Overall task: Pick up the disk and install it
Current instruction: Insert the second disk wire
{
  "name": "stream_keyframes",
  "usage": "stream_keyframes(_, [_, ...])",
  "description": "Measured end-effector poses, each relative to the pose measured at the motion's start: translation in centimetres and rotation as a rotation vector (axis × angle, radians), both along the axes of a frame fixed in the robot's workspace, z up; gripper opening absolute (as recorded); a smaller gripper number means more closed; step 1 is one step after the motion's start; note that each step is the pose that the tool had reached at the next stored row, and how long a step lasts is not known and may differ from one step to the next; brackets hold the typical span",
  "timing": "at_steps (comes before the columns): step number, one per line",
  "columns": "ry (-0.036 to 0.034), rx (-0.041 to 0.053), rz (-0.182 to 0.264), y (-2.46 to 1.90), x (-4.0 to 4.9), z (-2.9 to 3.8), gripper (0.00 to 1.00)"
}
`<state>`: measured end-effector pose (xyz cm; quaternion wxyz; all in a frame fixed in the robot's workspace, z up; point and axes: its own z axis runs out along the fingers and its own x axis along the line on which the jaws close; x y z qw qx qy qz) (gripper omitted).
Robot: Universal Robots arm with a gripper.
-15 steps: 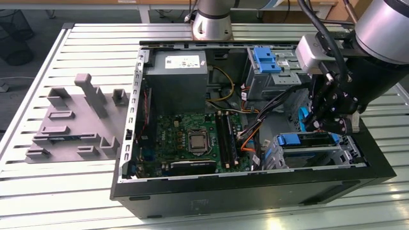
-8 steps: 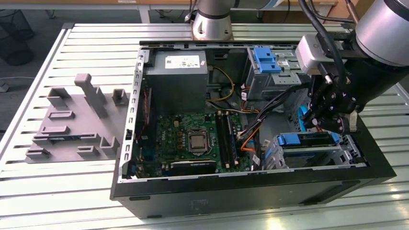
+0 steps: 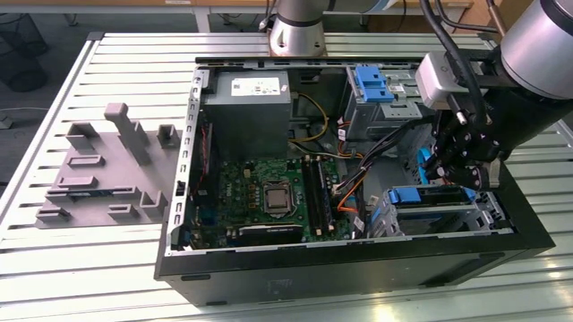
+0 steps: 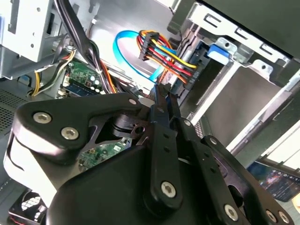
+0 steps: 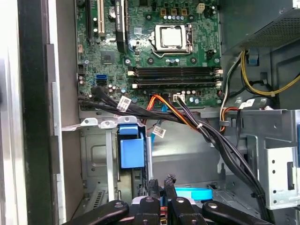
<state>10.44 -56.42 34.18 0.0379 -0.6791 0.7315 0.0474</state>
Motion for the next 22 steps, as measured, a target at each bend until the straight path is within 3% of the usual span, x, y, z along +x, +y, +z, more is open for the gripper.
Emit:
stream_keyframes(16, [0.0,-0.0022,0.0,-1.18,0.0,-0.26,0.16])
stream_keyframes(22, [0.0,-0.002,0.0,-1.25,0.12,-0.36,0.16])
